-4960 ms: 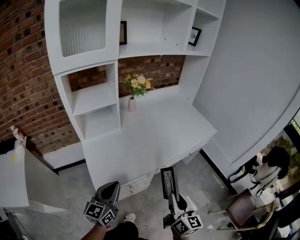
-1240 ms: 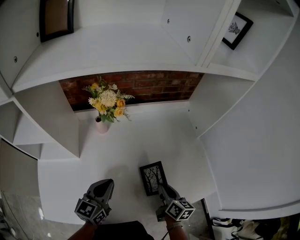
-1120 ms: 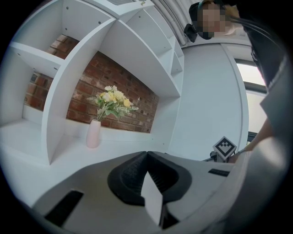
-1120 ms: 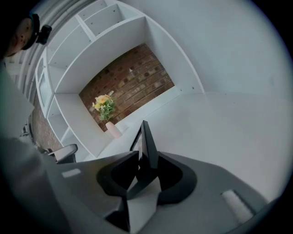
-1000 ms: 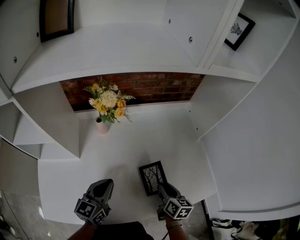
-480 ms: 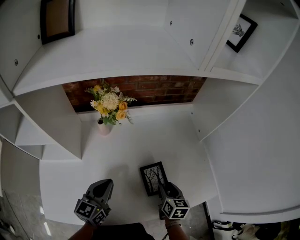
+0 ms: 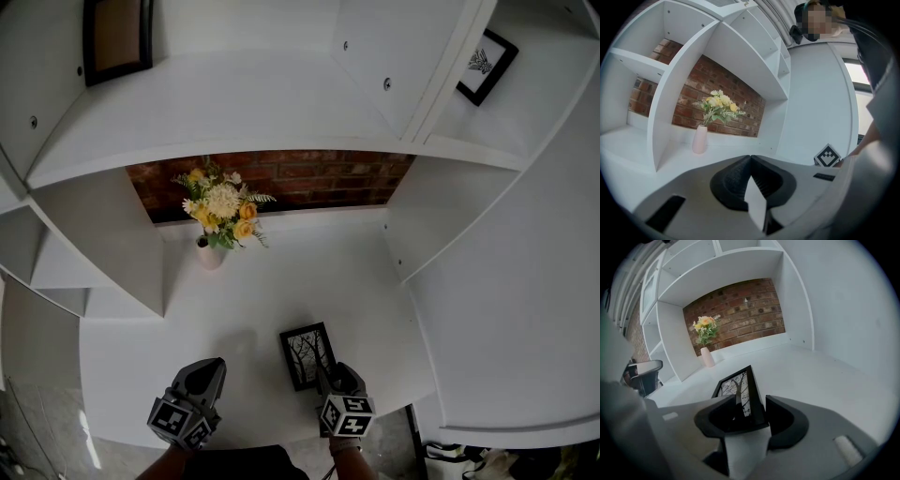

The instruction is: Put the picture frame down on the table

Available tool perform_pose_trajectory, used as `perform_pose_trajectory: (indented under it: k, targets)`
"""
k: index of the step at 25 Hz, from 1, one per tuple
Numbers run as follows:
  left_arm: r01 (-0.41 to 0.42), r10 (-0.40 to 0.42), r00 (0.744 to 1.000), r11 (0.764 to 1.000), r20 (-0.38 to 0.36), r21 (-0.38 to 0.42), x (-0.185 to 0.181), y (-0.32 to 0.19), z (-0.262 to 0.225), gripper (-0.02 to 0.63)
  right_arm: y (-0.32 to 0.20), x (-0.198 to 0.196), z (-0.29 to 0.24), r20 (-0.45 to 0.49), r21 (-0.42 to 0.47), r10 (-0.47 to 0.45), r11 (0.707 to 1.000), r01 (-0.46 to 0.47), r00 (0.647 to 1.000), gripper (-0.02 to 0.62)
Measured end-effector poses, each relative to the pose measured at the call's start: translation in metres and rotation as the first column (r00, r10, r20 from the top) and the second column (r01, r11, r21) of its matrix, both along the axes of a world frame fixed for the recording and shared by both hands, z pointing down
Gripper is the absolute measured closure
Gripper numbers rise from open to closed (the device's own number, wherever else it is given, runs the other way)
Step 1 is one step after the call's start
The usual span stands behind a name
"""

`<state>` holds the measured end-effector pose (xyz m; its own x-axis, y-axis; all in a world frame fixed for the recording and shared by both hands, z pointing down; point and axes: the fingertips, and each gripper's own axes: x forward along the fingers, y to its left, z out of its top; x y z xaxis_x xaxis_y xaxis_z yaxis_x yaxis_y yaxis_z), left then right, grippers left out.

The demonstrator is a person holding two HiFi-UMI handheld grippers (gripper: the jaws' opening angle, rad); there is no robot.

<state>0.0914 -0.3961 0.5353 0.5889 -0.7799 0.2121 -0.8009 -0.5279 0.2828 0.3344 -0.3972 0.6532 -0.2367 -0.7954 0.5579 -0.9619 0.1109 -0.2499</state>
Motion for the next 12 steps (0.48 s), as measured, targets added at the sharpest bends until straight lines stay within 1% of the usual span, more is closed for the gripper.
perform_pose_trajectory:
  k: [6, 8, 12]
  targets:
    - [0.01, -0.01, 1.0, 1.0, 0.001, -0.006, -0.0033, -0.0001, 0.0023, 0.601, -0.0015, 0.0007, 0.0032, -0.035, -0.008, -0.005, 1.0, 0.005, 0.999, 0.394]
    - [0.011, -0.011, 1.0, 1.0, -0.001, -0.006, -0.0035, -0.0004, 0.0025, 0.601, -0.0019, -0.0001, 0.0031, -0.049, 0.002, -0.006, 1.0, 0.006, 0.999, 0.391]
    - [0.012, -0.012, 1.0, 1.0, -0.003, -0.009, -0.0051, -0.0007, 0.0036, 0.601, -0.0016, -0.0043, 0.0018, -0.053, 0.025, -0.017, 1.0, 0.018, 0.998, 0.341]
